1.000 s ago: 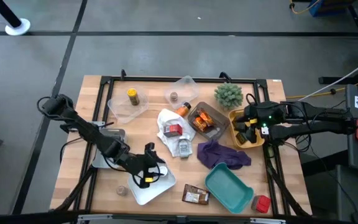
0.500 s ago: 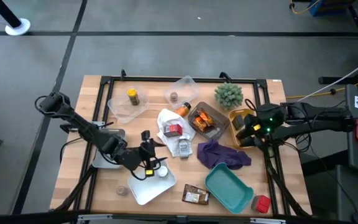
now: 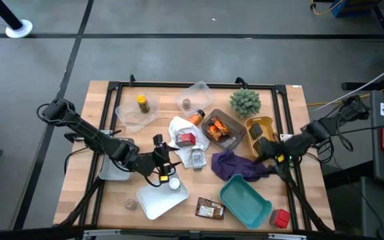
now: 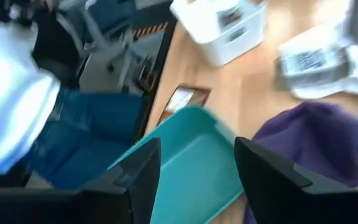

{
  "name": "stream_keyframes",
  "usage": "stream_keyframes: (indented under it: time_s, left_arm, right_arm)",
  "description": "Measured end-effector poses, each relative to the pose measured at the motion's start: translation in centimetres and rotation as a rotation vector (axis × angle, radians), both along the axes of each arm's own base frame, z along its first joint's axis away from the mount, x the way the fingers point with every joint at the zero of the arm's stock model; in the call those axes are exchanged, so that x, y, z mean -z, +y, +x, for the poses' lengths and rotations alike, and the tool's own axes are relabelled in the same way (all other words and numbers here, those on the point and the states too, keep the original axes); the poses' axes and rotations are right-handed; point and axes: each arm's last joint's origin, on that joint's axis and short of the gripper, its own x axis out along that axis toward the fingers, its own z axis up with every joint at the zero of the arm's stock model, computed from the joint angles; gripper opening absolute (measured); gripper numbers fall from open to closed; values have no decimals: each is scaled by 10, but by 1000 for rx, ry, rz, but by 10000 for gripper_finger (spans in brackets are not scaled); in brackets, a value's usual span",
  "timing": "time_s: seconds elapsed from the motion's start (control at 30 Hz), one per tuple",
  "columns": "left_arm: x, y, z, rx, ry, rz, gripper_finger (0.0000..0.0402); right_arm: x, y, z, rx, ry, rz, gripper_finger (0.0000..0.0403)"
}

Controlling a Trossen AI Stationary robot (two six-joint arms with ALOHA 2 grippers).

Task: Sort spices by type
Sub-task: Put the bottom red spice can into the green bin

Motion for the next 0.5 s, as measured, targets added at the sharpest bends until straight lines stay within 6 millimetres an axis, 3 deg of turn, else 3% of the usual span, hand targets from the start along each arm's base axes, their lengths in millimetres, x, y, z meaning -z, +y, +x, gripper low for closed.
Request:
stream_keyframes:
  time_s: [0.23,0.5]
  left_arm:
    - [0,0,0,11,13,27,224]
    - [1,0,0,12,14,27,224]
  right_arm:
    - [15,41,1,-106,108,-25,204]
    - [2,79,0,29,345,82,204]
